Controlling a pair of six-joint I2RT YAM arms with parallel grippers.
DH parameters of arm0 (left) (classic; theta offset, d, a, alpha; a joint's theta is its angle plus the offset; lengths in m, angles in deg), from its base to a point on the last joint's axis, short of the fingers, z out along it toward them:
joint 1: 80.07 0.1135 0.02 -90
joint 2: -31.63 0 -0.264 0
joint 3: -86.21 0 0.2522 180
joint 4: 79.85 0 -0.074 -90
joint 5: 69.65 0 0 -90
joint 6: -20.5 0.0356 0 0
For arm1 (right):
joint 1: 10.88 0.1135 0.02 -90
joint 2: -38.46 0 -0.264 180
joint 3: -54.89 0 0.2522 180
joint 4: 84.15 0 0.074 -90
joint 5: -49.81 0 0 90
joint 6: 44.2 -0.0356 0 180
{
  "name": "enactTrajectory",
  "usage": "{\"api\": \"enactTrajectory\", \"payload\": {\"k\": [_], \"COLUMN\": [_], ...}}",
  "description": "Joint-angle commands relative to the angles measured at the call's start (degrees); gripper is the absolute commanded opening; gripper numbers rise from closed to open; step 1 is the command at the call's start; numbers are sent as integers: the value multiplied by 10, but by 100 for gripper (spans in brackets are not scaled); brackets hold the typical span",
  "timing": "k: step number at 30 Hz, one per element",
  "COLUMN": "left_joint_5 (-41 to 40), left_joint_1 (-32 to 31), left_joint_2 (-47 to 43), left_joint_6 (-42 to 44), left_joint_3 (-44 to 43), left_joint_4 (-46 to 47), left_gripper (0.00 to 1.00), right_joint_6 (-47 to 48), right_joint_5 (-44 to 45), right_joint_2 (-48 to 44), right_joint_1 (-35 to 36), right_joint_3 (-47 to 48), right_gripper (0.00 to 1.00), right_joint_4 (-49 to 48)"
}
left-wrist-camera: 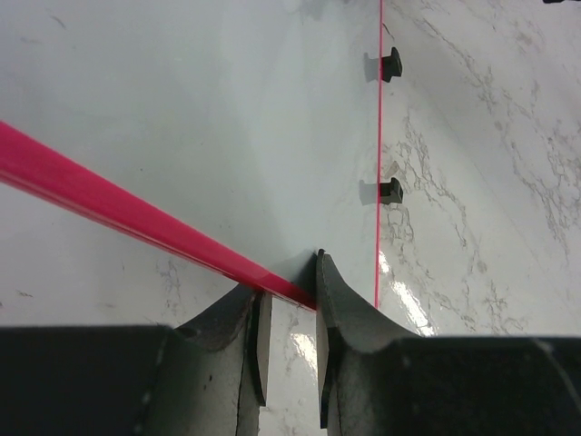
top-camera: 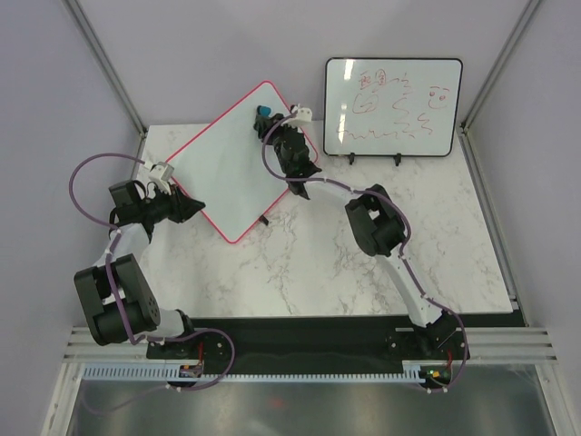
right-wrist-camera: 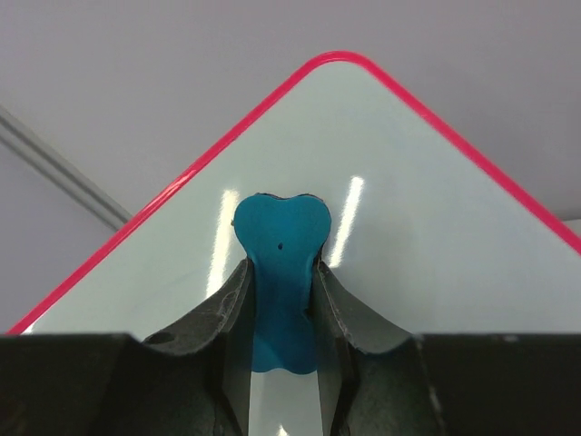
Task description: Erase the whiteboard
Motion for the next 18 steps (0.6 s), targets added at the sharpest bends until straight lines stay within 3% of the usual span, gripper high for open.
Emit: {"api": "enactTrajectory", "payload": {"k": [1, 4, 12, 18], "left_joint_5": [-52, -53, -49, -55], "left_joint_1": [-2, -2, -2, -1], "left_joint_2": [-13, -10, -4, -12], "left_joint_6": [115, 117, 105, 114], "left_joint_3": [-3, -5, -14, -9], "left_joint_4": [49, 49, 51, 47], "left_gripper": [2, 2, 2, 2], "right_joint_6": [-49, -82, -18, -34], "right_joint_5": [44, 25, -15, -8], "right_joint_2": [31, 24, 26, 21], "right_joint_1": [-45, -51, 7, 21], "right_joint_3": [22, 9, -1, -7], "right_gripper": [0, 0, 0, 0], "right_joint_4": [67, 69, 40, 28]}}
